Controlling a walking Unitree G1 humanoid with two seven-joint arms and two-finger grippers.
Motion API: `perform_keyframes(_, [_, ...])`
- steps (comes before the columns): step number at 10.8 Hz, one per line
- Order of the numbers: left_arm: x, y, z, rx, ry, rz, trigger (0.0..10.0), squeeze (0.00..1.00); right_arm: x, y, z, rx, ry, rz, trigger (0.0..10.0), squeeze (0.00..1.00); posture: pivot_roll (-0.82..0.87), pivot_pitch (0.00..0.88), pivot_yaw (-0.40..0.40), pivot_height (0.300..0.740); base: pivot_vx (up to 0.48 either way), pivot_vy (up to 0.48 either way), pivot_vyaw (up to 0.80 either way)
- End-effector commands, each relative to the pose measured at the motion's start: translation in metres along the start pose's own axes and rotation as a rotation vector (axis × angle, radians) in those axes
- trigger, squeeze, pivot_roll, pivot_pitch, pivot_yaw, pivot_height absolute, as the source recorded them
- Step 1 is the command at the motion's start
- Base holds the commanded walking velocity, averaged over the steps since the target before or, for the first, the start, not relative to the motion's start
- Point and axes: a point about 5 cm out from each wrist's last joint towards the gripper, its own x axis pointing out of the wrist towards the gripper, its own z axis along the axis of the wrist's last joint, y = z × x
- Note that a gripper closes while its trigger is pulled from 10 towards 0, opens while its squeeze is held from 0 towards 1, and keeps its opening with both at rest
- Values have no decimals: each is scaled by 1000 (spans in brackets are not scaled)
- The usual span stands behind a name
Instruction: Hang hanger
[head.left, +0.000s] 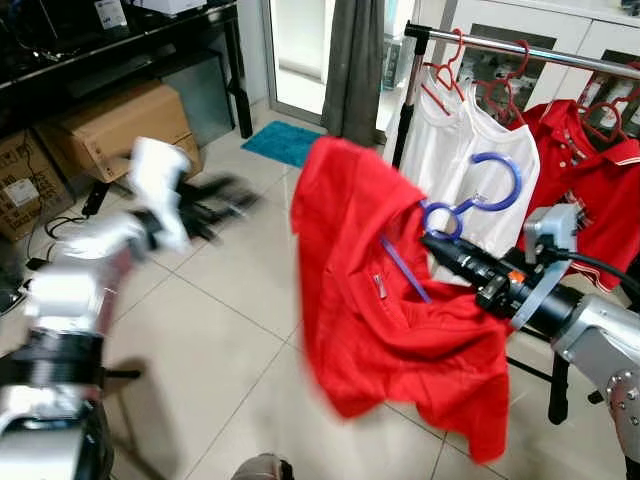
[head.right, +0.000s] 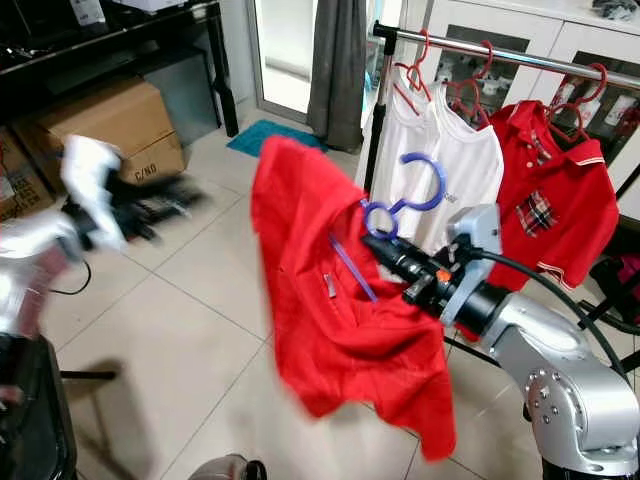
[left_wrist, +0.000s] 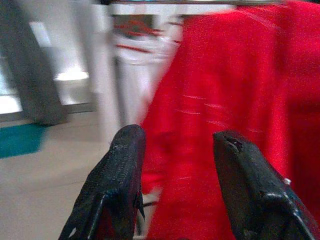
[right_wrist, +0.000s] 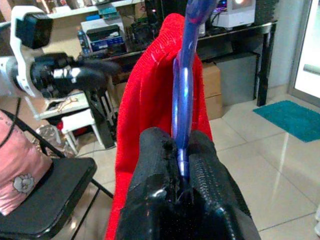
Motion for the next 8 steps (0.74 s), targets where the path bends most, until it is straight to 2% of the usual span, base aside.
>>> perform_keyframes(1, [9, -5, -5, 7, 16, -10, 10000, 0, 0, 6, 7, -25, -12, 25, 0, 0, 41, 0, 26, 740, 0, 0, 0])
perform_keyframes(2, [17, -13, -3, 1, 1, -52, 10000, 0, 1, 3, 6, -30, 5, -18, 0, 0, 40, 0, 27, 740, 0, 0, 0])
perform_keyframes(3, [29, -35, 2, -24, -42, -160, 10000, 0, 6, -2, 6, -27, 8, -104, 0, 0, 37, 0, 28, 740, 0, 0, 0])
perform_keyframes(4, [37, -45, 3, -37, -53, -197, 10000, 0, 11, -3, 5, -24, 8, -141, 0, 0, 37, 0, 28, 740, 0, 0, 0])
perform_keyframes(5, [57, -62, 0, -62, -69, -221, 10000, 0, 22, 0, 4, -19, 5, -175, 0, 0, 38, 0, 27, 740, 0, 0, 0])
perform_keyframes(6, [71, -71, -4, -77, -57, -214, 10000, 0, 29, 3, 3, -13, 8, -193, 0, 0, 35, 0, 29, 740, 0, 0, 0])
perform_keyframes(8, [87, -69, -8, -79, -39, -110, 10000, 0, 38, 12, 2, -9, 14, -191, 0, 0, 33, 0, 32, 740, 0, 0, 0])
